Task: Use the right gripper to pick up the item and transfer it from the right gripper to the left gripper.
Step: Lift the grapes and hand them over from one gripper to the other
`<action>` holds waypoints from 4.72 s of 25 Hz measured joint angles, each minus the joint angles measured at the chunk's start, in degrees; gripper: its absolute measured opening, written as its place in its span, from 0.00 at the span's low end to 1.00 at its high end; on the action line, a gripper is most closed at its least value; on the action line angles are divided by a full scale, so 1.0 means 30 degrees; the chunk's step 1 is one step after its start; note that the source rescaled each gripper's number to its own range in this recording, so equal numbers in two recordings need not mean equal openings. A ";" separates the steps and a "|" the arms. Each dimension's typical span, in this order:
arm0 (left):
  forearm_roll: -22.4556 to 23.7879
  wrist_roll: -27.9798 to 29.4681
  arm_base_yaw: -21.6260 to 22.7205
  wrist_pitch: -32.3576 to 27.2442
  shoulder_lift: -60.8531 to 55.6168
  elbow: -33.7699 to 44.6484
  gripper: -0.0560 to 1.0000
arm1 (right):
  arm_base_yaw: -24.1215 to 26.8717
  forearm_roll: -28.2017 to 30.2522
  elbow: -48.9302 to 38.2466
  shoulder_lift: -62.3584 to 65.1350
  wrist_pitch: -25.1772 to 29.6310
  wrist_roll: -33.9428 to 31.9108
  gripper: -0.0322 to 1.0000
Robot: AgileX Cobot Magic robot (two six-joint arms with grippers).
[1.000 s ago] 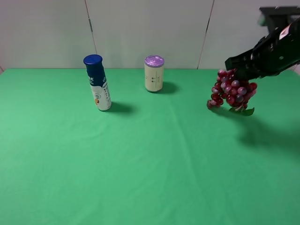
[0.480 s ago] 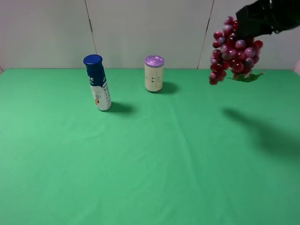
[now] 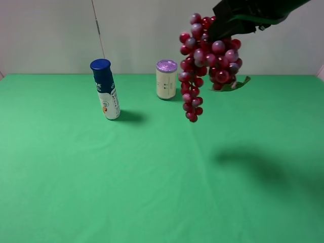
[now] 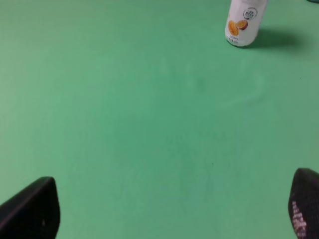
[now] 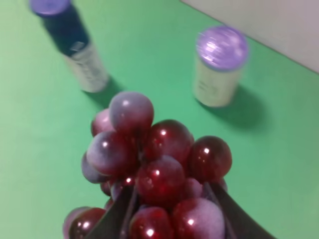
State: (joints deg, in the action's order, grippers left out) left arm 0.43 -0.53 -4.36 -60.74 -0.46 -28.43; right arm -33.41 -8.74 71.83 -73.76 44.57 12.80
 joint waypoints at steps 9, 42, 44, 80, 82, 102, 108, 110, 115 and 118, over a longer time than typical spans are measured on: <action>0.0000 0.0000 0.0000 0.0000 0.0000 0.0000 1.00 | -0.0689 -0.0098 0.0000 0.0000 0.0192 0.0000 0.07; -1.4709 -1.6894 0.0000 0.5301 1.1507 -0.1452 1.00 | -0.0689 -0.3891 0.0000 -0.1397 -0.0058 0.3705 0.04; -1.6833 -1.9847 0.0000 0.4671 1.3150 -0.2080 1.00 | -0.0689 -0.3891 0.0000 -0.1397 -0.0040 0.3713 0.04; -2.9722 -4.2886 -0.3706 0.2813 2.5858 -0.3580 1.00 | -0.0689 -0.4040 0.2224 -0.1252 0.0904 0.4277 0.04; -3.0142 -4.3462 -0.4181 0.3100 2.6367 -0.3580 1.00 | -0.0689 -0.4055 0.2224 -0.1252 0.0971 0.4277 0.04; -3.3007 -4.5934 -0.5138 0.4668 2.6860 -0.3580 1.00 | -0.0689 -0.4712 0.2224 -0.1252 0.1762 0.4277 0.04; -3.3114 -4.6265 -0.5534 0.4830 2.7535 -0.3580 1.00 | -0.0689 -0.5126 0.2224 -0.1252 0.1767 0.4277 0.04; -3.3135 -4.6786 -0.5923 0.4787 2.8301 -0.3580 1.00 | -0.0689 -0.5306 0.2224 -0.1252 0.1806 0.4277 0.04; -3.3115 -4.7527 -0.6113 0.4713 2.9294 -0.3580 1.00 | -0.0689 -0.5405 0.2039 -0.1252 0.1945 0.4277 0.04; -3.3115 -4.7606 -0.6113 0.4713 2.9323 -0.3720 1.00 | -0.0689 -0.5454 0.1531 -0.1252 0.1899 0.4277 0.04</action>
State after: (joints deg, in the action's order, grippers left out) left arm -98.91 -143.35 -22.70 -46.60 87.51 -39.59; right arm -35.47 -25.10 76.42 -77.51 50.27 25.63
